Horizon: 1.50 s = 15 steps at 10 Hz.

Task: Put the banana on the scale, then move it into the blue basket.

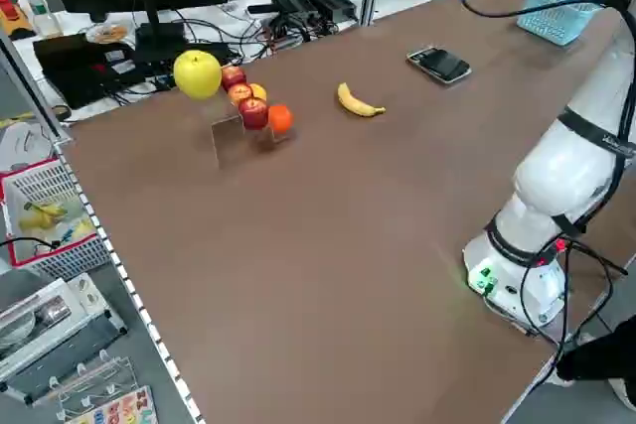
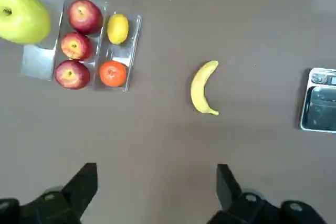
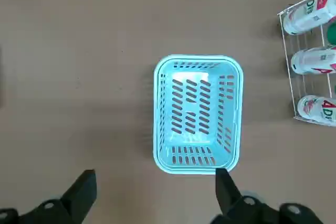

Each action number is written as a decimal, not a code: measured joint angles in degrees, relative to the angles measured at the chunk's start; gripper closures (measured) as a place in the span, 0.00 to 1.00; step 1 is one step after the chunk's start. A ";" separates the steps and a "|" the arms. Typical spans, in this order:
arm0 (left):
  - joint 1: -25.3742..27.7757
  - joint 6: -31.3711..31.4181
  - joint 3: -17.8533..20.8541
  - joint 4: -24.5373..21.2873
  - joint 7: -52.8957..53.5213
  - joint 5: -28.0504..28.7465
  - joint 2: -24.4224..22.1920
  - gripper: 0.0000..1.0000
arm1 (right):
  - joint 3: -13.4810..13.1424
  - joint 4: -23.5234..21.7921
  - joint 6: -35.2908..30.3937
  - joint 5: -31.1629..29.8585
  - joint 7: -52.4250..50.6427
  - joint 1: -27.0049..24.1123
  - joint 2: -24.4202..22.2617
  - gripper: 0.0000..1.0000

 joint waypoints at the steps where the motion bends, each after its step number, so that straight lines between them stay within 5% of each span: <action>1: -0.04 0.00 -0.44 -0.11 0.08 0.00 0.03 0.00 | 0.08 0.00 0.06 -0.06 0.00 0.01 0.00 0.00; 7: -0.32 3.25 -2.70 -1.90 -0.35 -0.05 6.77 0.00 | 0.26 -0.09 0.02 -0.23 -0.01 0.03 0.00 0.00; 12: -1.28 27.26 -3.74 -18.94 -2.90 -0.09 12.41 0.00 | 0.28 -0.12 0.03 -0.28 -0.01 0.03 0.00 0.00; 15: -2.16 35.32 -6.37 -26.71 -4.19 -0.10 15.60 0.02 | 0.29 -0.19 0.02 -0.30 -0.01 0.03 0.02 0.00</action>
